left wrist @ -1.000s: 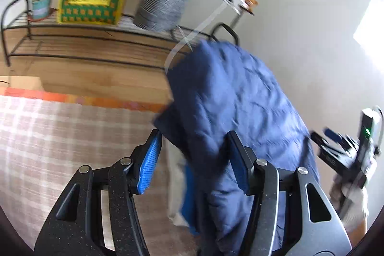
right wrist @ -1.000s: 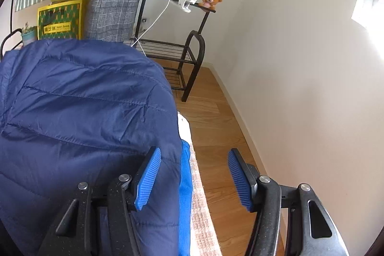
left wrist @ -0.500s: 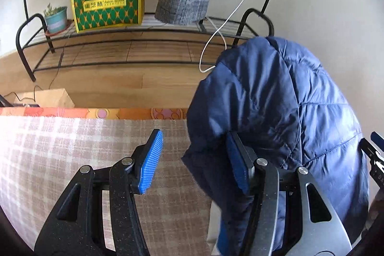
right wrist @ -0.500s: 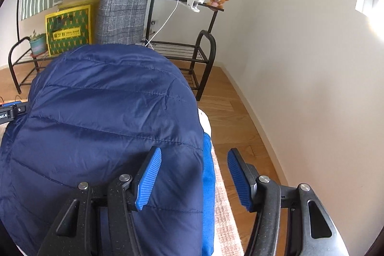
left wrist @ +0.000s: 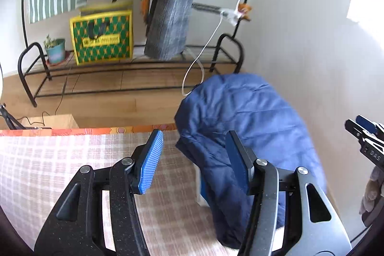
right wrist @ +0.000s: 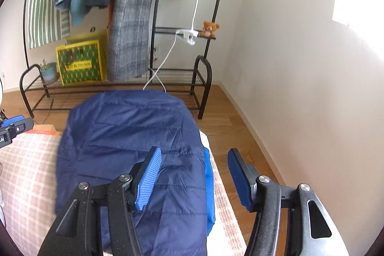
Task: Fold large clothes
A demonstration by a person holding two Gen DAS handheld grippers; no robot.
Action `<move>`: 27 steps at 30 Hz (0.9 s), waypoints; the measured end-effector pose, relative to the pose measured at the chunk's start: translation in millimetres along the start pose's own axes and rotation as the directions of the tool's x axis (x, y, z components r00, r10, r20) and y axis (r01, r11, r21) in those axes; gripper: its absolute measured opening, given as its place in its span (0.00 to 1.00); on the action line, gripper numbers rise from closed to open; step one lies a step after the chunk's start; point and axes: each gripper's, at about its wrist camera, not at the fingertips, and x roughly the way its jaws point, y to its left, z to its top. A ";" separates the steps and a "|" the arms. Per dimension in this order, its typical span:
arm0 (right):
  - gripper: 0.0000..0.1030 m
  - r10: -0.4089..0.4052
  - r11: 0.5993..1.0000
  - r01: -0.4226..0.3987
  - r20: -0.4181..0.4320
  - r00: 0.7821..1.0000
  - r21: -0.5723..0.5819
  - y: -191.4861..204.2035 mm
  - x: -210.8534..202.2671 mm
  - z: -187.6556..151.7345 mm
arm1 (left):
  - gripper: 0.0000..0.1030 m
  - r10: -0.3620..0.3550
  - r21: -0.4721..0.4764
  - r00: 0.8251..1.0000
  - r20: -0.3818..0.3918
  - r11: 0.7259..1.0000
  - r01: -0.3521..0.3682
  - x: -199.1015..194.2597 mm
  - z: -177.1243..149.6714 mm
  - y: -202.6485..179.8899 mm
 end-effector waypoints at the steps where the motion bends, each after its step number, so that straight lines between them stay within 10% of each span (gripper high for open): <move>1: 0.57 -0.003 1.000 0.003 0.010 1.000 0.004 1.2 -14.2 2.7 | 0.55 -0.008 0.006 1.000 0.009 1.000 0.008 -14.0 1.4 -1.5; 16: 0.64 -0.015 0.997 0.007 0.092 0.996 0.079 34.5 -220.7 -3.8 | 0.55 -0.100 0.137 0.985 0.137 0.987 0.081 -240.3 -33.8 2.9; 27: 1.00 -0.019 0.997 0.002 0.213 0.977 0.079 90.7 -346.7 -46.5 | 0.64 -0.116 0.195 0.976 0.186 0.978 0.079 -346.6 -104.8 23.1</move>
